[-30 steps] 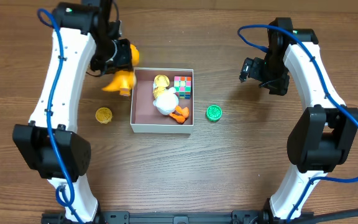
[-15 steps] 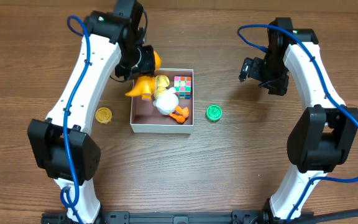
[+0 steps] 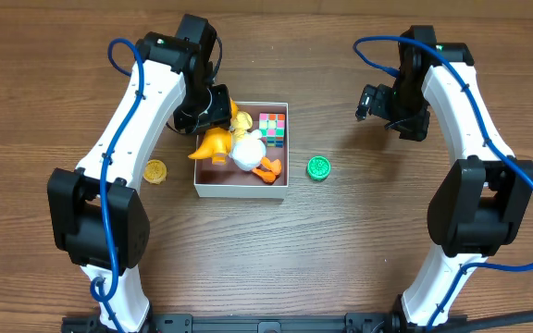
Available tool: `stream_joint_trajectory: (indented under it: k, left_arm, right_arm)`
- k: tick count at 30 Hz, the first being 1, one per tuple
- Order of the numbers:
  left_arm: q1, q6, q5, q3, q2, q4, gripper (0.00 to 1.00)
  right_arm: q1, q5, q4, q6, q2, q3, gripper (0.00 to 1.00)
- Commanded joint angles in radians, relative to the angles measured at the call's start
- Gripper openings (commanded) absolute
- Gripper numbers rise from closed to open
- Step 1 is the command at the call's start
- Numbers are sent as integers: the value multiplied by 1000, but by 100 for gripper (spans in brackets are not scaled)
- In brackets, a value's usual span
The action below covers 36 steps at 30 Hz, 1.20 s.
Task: Pack container
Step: 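Lift the dinosaur and carry it over the box with the left gripper, then lower the dinosaur into the box's left side and open the left gripper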
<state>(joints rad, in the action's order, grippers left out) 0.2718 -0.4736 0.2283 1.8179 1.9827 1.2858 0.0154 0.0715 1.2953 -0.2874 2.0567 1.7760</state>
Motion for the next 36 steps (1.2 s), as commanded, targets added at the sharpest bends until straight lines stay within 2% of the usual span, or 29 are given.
stream_joint_trajectory:
  k: [1,5,12,27,32,36]
  left_arm:
    - [5,-21,-1,-10,7,3,41]
    - [5,-21,-3,-10,7,3,42]
    - [5,-21,-3,-10,7,3,55]
    - [3,-21,-26,-10,7,-9,57]
    - [3,10,-26,-10,7,-16,64]
    - [-12,116,-27,-9,7,-19,79]
  right_arm:
    - [0,2,-4,0,-1,3,100]
    - [0,2,-4,0,-1,3,100]
    - [0,2,-4,0,-1,3,100]
    - [0,2,-5,0,-1,3,100]
    - [0,2,-5,0,-1,3,100]
    - [0,2,-11,52,-1,4,100]
